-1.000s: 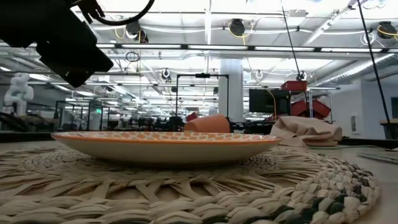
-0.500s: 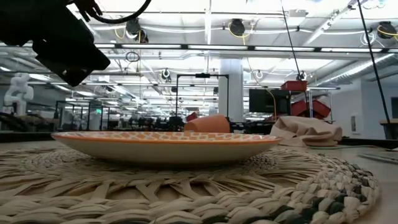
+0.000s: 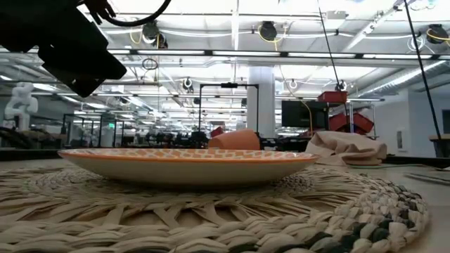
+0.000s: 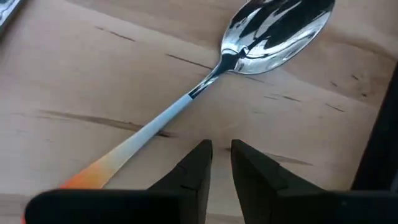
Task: Set table place
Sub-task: Put the orange spoon to the right of the orange knife
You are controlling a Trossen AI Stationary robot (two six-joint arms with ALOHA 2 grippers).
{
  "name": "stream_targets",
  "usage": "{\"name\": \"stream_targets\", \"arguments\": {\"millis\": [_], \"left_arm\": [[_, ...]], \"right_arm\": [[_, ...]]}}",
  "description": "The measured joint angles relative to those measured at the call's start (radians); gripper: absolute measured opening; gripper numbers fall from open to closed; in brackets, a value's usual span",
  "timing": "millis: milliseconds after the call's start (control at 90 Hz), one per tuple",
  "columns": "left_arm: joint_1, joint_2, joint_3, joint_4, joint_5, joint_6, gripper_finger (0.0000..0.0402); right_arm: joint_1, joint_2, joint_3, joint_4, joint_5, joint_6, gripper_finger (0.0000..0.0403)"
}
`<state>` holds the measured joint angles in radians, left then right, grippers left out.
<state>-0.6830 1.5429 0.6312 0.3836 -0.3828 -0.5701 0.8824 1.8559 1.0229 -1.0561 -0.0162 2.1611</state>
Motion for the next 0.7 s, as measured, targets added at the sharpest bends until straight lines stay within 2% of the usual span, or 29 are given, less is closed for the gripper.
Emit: {"name": "stream_targets", "arguments": {"millis": [278,700], "left_arm": [[0.000,0.000,0.000,0.000,-0.003,0.001,0.0128],[0.001,0.000,0.000,0.000,-0.007,0.001,0.0128]], "right_arm": [[-0.032,0.002,-0.010,-0.066,0.055,-0.034,0.0054],[-0.109,0.001,-0.042,-0.046,0.084,-0.100,0.0054]]}}
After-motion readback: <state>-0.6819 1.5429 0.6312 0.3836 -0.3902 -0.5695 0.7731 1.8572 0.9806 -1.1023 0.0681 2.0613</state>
